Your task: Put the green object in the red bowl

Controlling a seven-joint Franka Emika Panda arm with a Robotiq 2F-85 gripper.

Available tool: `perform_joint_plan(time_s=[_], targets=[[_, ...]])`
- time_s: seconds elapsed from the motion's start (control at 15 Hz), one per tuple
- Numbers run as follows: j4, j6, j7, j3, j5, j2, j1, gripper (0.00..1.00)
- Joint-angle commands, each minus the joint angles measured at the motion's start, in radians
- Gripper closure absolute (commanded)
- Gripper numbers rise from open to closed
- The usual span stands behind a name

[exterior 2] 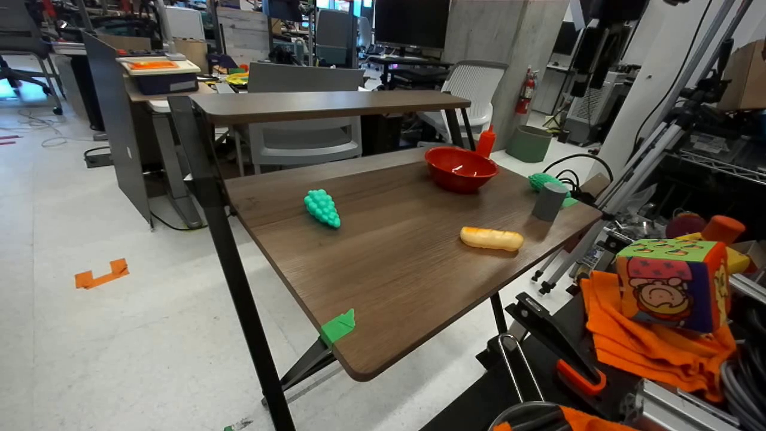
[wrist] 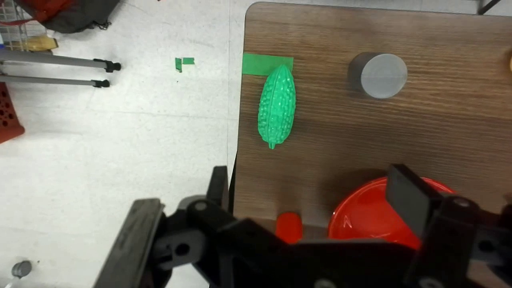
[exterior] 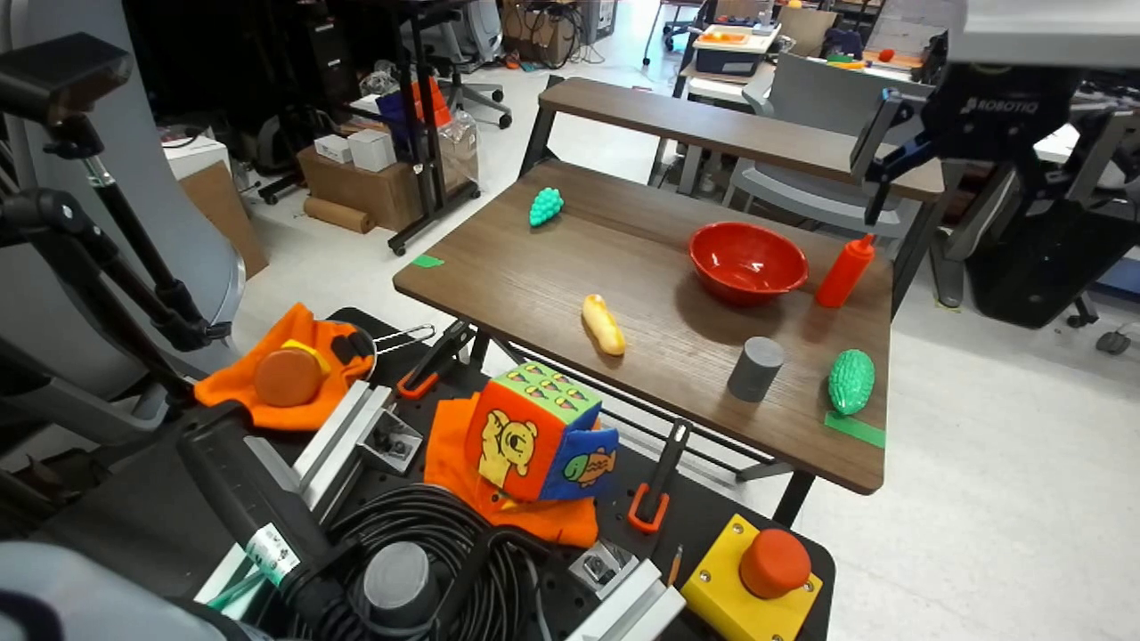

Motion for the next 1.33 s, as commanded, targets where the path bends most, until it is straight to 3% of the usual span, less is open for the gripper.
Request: perform_joint_plan(time_s=[0.0,0.47,1.27], targets=[[0.149,-0.038,-0.014,0.054,0.038,0.168,-0.058,0.00],[0.347,-0.151,-0.004,0.109,0.031,0.395,-0.124,0.00],[0.592,-0.320,0.159,0.103,0.009,0.661,-0.112,0.00]])
